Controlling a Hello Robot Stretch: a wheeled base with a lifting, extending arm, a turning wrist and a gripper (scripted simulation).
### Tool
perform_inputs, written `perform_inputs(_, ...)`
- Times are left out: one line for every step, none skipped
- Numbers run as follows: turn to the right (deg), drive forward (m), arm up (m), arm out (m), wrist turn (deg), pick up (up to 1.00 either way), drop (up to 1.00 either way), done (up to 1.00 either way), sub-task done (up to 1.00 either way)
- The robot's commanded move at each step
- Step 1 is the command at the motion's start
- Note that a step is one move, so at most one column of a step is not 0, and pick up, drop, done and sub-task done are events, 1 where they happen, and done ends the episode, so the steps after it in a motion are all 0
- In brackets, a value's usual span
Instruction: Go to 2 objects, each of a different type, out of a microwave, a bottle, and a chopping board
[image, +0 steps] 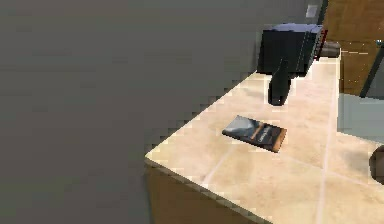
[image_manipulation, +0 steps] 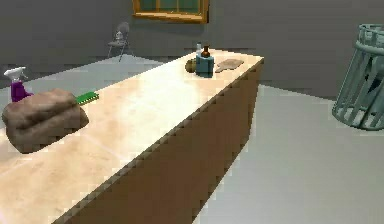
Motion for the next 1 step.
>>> perform_inputs(21.0,0.00,0.00,0.00,0.0,0.00,0.00,0.00,0.00)
